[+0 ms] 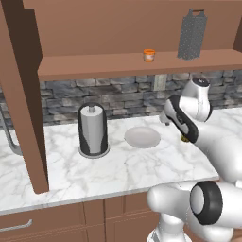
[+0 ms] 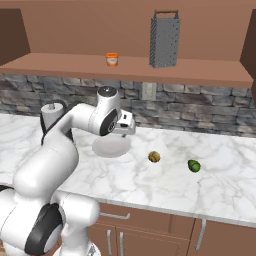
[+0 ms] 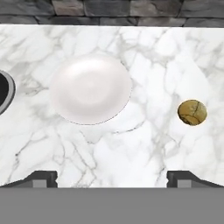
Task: Pick the avocado and bread from the counter and place them on the plate. Then pick the jam from the cabinet and place it next to the plate. Lastly close the cabinet door.
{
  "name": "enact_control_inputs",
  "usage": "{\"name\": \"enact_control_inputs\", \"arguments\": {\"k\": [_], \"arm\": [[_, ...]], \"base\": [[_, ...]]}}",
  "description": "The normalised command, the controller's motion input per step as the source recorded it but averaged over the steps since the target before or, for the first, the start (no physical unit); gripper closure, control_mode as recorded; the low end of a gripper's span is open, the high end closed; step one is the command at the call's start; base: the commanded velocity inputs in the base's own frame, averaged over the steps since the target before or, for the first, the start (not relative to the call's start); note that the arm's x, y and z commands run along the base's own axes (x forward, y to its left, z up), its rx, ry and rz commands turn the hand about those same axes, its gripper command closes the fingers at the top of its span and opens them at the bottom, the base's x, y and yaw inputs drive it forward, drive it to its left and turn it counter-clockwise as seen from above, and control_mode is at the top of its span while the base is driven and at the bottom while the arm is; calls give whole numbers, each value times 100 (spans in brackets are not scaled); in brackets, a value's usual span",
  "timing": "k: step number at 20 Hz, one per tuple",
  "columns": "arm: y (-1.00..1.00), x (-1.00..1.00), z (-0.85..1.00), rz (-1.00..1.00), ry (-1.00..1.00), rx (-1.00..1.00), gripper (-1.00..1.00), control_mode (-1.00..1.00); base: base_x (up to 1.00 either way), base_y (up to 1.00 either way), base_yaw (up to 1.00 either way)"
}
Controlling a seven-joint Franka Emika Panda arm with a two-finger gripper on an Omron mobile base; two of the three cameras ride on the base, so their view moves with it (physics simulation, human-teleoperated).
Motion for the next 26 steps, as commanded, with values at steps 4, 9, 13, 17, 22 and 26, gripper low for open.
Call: {"name": "enact_control_inputs", "arguments": {"k": [4, 9, 13, 17, 22, 26], "arm": [[-34, 31, -28, 0, 0, 0, -100, -100], [-34, 29, -27, 0, 0, 0, -100, -100], [-30, 26, -26, 0, 0, 0, -100, -100], [-27, 23, -26, 0, 0, 0, -100, -100], [-23, 20, -27, 0, 1, 0, -100, -100], [-21, 16, -28, 0, 1, 0, -100, -100]], "base": [[0, 0, 0], [0, 0, 0], [0, 0, 0], [0, 0, 0], [0, 0, 0], [0, 0, 0]]}}
